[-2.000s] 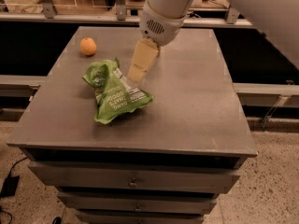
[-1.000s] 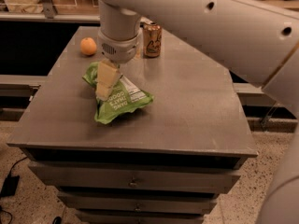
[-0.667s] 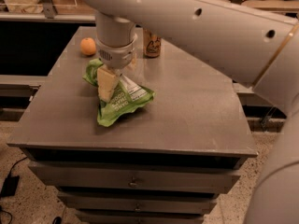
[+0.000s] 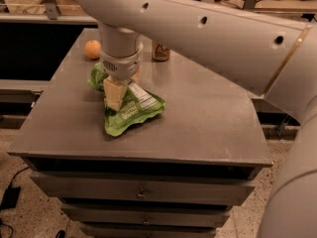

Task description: Pick green rice chip bag

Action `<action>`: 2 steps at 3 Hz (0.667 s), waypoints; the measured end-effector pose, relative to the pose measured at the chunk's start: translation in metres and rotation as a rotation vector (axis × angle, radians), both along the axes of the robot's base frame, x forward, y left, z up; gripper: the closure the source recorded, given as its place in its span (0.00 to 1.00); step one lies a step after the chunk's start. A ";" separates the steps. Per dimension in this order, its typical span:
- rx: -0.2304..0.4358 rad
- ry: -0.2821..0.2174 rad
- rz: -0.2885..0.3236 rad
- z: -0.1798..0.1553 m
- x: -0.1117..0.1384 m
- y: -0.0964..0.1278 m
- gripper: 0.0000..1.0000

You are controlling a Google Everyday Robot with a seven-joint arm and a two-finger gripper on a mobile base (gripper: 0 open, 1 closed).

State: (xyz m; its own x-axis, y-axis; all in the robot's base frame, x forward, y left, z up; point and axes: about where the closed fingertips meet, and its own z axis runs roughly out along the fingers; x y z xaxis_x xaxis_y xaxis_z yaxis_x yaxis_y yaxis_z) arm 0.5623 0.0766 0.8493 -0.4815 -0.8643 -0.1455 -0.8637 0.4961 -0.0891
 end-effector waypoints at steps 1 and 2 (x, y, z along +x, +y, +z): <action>0.000 0.000 0.000 0.002 0.000 0.000 0.97; 0.010 -0.004 0.005 0.005 0.000 -0.001 1.00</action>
Offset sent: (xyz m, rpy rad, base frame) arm 0.0046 -0.0411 0.0621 0.3081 -0.0768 0.1421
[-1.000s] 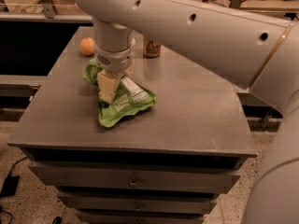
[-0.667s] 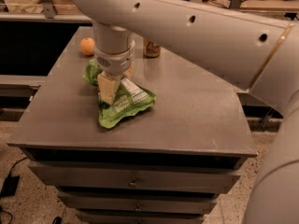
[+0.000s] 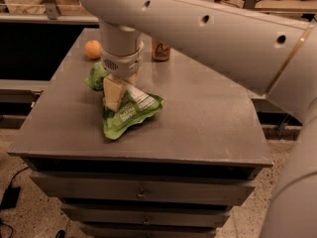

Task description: Pick green rice chip bag

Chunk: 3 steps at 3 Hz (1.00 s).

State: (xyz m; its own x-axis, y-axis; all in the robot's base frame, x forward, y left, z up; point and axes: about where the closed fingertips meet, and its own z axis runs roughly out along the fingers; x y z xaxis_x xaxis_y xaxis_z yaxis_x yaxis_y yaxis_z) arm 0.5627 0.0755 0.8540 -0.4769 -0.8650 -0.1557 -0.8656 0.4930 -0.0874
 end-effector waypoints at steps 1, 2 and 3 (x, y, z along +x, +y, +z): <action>0.125 -0.046 0.060 0.025 0.004 -0.015 1.00; 0.395 -0.156 0.137 0.094 0.003 -0.047 1.00; 0.528 -0.223 0.221 0.137 -0.007 -0.063 1.00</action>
Offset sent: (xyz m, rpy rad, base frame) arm -0.0019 -0.0809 0.1533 0.6129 -0.2398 0.2540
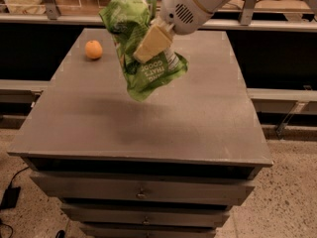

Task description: Pick green rice chip bag

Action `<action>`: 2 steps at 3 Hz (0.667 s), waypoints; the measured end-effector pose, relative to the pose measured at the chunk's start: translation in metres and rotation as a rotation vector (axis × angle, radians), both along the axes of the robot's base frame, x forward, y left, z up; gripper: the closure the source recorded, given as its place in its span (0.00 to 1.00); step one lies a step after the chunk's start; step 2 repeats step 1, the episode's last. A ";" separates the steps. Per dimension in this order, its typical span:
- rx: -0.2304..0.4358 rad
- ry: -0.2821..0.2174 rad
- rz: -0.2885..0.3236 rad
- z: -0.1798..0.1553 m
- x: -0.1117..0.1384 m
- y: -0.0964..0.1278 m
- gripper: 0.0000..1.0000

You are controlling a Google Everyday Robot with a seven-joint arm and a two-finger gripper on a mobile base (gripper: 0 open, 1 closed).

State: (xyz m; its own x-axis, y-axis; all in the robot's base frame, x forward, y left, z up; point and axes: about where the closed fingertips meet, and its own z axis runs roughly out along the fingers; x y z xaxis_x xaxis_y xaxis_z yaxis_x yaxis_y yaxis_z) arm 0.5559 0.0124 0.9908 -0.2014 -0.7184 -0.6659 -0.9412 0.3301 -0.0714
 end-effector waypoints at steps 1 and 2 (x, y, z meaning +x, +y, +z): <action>-0.011 0.005 -0.001 -0.003 0.000 0.004 1.00; -0.011 0.005 -0.001 -0.003 0.000 0.004 1.00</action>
Offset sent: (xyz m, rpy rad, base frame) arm 0.0000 0.0000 0.0000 0.0000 0.0000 0.0000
